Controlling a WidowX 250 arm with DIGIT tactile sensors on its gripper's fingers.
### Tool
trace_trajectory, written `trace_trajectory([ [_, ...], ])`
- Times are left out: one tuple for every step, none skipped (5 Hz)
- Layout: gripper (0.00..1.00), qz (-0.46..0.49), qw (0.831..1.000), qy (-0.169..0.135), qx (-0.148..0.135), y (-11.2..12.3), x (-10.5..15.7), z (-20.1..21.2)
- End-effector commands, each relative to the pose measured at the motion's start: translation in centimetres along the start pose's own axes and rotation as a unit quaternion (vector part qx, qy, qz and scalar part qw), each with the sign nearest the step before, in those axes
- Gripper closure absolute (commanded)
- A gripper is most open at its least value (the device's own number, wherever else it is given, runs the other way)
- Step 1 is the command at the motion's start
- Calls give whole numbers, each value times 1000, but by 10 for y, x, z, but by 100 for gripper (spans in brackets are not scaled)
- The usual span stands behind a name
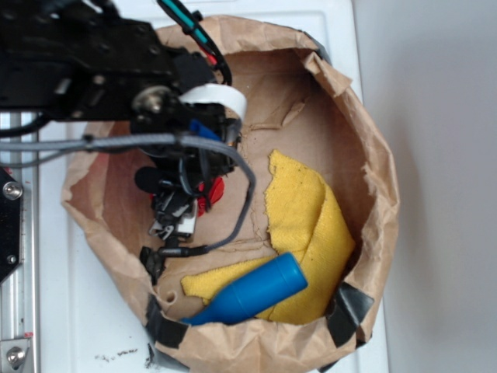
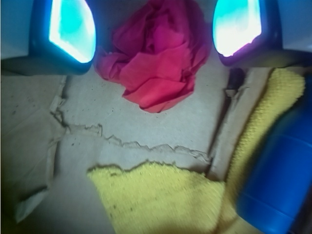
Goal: Grab the red paper.
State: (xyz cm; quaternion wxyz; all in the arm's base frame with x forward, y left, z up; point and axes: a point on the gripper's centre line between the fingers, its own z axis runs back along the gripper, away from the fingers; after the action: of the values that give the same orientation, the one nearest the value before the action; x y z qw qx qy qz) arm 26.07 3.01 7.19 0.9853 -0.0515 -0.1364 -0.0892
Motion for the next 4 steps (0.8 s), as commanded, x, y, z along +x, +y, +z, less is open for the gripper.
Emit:
trace_trajectory([
  [0, 4, 999, -33, 39, -3, 8, -15],
  [0, 7, 998, -39, 52, -1, 3, -21],
  [13, 39, 987, -111, 113, -1, -7, -26],
  [100, 57, 983, -131, 120, 1, -7, -20],
])
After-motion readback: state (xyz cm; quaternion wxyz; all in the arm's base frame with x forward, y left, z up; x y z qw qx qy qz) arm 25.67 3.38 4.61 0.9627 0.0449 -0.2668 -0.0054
